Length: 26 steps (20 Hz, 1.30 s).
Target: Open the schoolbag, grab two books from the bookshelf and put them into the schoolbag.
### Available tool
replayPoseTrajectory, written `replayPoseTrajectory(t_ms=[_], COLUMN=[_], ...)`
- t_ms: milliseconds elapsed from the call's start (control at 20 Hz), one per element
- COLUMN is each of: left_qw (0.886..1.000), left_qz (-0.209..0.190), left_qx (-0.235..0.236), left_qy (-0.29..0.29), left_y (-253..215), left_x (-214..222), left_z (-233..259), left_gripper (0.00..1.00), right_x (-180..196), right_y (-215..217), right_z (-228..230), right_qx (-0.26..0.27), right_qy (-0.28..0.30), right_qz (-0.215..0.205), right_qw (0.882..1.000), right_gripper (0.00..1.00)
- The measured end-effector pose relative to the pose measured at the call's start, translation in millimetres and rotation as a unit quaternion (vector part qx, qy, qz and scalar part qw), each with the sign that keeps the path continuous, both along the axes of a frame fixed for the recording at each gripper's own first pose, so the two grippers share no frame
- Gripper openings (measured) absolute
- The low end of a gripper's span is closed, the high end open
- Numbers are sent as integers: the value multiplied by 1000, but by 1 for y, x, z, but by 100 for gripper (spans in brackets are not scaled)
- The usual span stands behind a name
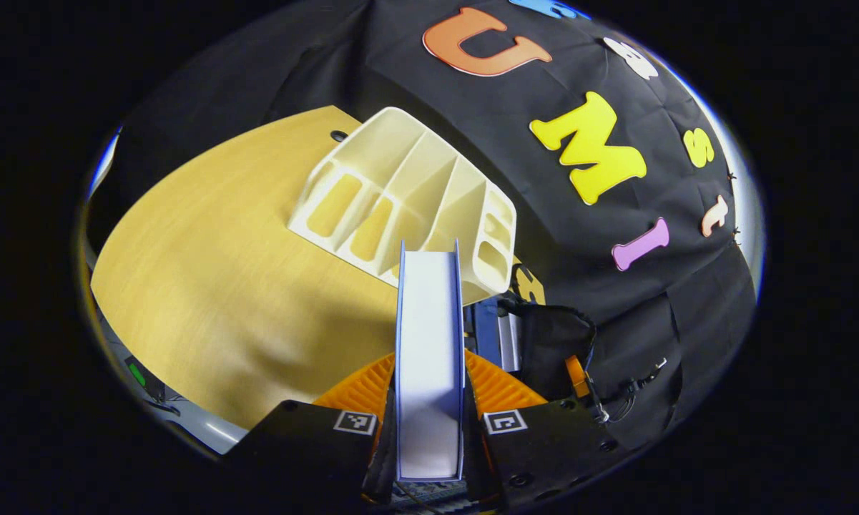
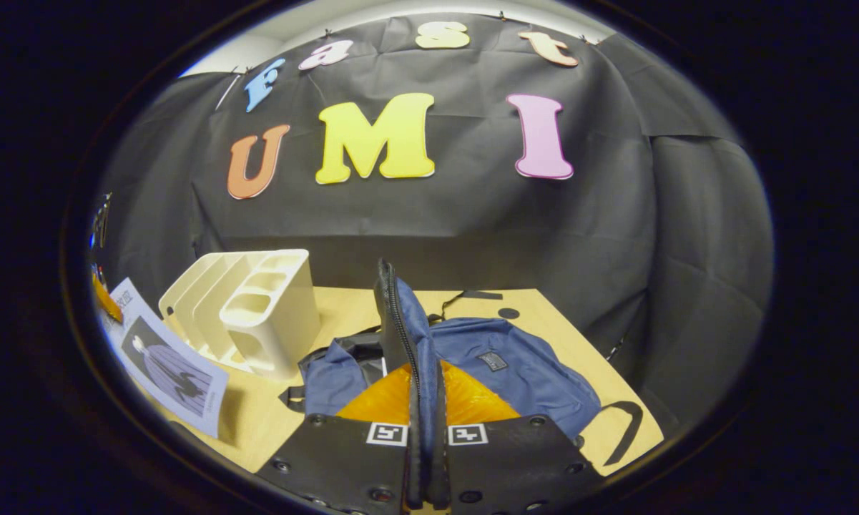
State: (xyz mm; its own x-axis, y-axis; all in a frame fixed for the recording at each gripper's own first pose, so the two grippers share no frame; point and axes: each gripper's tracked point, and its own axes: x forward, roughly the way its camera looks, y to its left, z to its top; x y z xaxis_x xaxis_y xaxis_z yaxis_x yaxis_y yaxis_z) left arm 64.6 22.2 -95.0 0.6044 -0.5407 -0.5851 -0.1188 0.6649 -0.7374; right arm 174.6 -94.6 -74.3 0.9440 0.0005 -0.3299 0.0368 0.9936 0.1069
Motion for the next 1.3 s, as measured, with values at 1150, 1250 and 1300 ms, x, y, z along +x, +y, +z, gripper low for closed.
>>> replayPoseTrajectory(t_ms=[1150,1250,1300], left_qw=[988,989,988], left_qz=[-32,-31,-23], left_qx=[-148,-142,-150], left_qy=[0,6,5], left_y=[-218,-229,-235], left_x=[110,116,122], left_z=[-4,-16,-18], left_gripper=[40,40,40], right_x=[4,5,4], right_y=[-38,-38,-36], right_z=[69,71,74], right_qx=[28,24,27], right_qy=[-64,-66,-69], right_qz=[-8,-2,3], right_qw=[998,998,997], right_gripper=[6,6,6])
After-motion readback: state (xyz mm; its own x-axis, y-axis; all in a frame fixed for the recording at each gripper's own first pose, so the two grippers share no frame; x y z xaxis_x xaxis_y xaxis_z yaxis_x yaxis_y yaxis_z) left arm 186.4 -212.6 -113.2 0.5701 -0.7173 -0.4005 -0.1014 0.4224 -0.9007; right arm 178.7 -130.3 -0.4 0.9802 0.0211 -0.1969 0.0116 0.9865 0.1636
